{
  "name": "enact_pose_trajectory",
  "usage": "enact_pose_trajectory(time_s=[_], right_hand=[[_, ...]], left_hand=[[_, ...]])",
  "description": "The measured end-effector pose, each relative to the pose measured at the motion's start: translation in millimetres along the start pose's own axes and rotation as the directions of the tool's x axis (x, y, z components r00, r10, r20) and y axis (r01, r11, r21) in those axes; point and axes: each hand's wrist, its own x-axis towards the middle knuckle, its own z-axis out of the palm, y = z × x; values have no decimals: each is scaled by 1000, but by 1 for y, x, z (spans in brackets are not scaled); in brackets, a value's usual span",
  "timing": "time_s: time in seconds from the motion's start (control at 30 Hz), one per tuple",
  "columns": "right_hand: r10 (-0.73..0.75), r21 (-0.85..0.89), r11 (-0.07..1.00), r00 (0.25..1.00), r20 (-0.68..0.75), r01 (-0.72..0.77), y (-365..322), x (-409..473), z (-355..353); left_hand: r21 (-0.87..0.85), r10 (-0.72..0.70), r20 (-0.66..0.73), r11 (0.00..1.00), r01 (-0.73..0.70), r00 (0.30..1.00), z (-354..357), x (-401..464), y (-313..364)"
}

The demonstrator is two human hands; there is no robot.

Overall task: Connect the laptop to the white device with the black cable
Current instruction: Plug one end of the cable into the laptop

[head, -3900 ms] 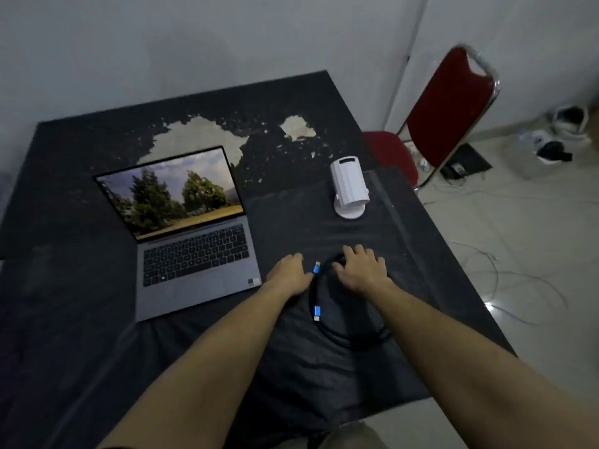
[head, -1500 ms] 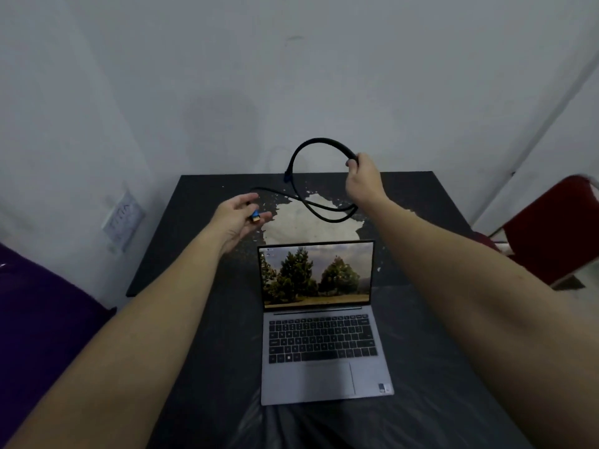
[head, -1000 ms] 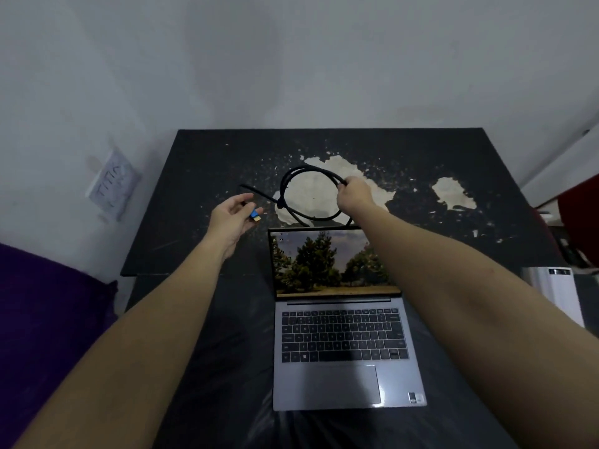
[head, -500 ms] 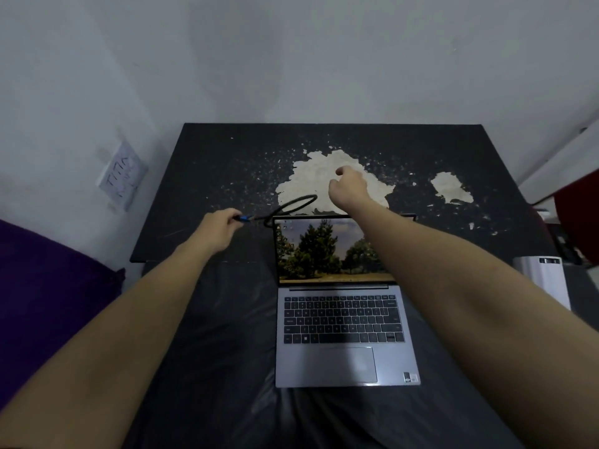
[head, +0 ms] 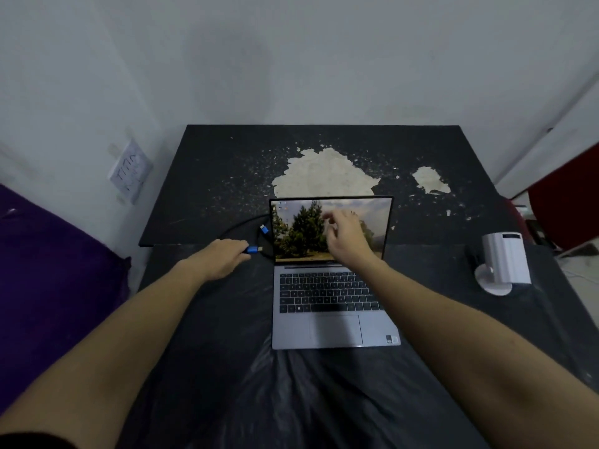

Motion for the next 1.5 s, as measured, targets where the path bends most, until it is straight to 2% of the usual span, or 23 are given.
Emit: enact_pose_trajectory(time_s=[0.2, 0.37, 0.53, 0.77, 1.0, 1.5], right_hand=[[120, -292, 953, 984, 129, -78, 55, -72, 19], [247, -383, 907, 956, 155, -172, 102, -119, 30], [372, -310, 891, 925, 81, -331, 140, -143, 43], [491, -300, 837, 870, 42, -457, 181, -148, 58], [499, -246, 837, 866, -20, -488, 190, -152, 75], [500, -209, 839, 863, -68, -502, 189, -153, 81]], left_hand=[[-137, -29, 4, 990, 29, 1000, 44, -11, 25], [-121, -3, 13, 993, 4, 1000, 79, -4, 42], [-141, -39, -54, 990, 31, 998, 117, 9, 38], [-90, -47, -143, 995, 35, 989, 144, 22, 32], [-5, -11, -247, 1000, 10, 969, 142, 20, 25], [14, 12, -287, 1000, -9, 958, 149, 19, 19]])
